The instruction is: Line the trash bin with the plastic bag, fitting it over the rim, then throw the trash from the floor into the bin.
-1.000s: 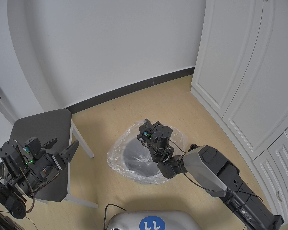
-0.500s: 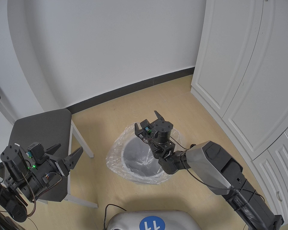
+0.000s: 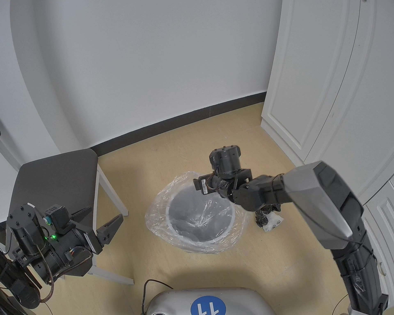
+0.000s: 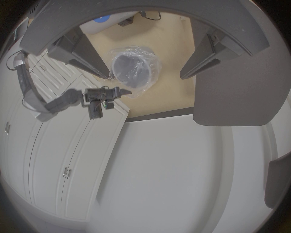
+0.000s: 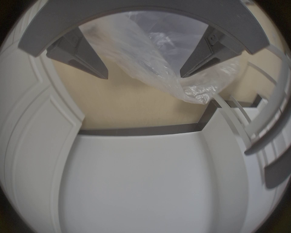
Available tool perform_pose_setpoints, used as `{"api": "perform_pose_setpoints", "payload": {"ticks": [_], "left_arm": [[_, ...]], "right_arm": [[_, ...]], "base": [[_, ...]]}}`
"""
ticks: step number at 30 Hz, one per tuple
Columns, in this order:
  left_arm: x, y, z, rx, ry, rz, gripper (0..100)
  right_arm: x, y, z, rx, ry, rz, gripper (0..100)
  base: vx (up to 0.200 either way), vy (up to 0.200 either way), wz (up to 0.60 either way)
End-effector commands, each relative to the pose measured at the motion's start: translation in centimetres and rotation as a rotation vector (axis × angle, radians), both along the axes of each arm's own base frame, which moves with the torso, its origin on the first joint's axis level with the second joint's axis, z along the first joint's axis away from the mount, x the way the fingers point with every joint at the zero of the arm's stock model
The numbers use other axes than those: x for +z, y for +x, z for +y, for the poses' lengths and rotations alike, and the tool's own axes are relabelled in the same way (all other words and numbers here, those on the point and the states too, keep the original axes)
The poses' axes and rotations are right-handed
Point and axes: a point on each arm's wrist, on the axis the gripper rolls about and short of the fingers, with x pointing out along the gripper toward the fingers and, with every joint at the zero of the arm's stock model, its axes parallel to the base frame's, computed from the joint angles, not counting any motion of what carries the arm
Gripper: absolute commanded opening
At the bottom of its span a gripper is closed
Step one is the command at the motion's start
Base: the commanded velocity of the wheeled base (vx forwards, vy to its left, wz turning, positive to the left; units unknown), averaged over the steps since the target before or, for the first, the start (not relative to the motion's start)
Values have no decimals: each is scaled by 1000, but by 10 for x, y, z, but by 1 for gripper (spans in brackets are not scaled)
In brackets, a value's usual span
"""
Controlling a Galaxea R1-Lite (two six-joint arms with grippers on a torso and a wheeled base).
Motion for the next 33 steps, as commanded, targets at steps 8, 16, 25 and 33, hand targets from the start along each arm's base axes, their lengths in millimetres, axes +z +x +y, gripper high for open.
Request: {"api": "perform_pose_setpoints", "payload": {"ticks": [8,16,25,33], "left_arm": [[-26,39,-38,-77,199,35,100],[-35,102,-74,-107,285,146,100],[-44,157,-104,-105,372,269,100],[-91,183,-124,-82,567,277,100]], "right_arm": [[67,-46,-40,-55,60,89,100],[36,-61,-50,-125,-37,162,100],[17,-51,-59,-175,-36,163,100],[8,-46,-73,-208,-34,168,100]], "base": [[0,0,0],[0,0,0],[0,0,0],[0,0,0]]}}
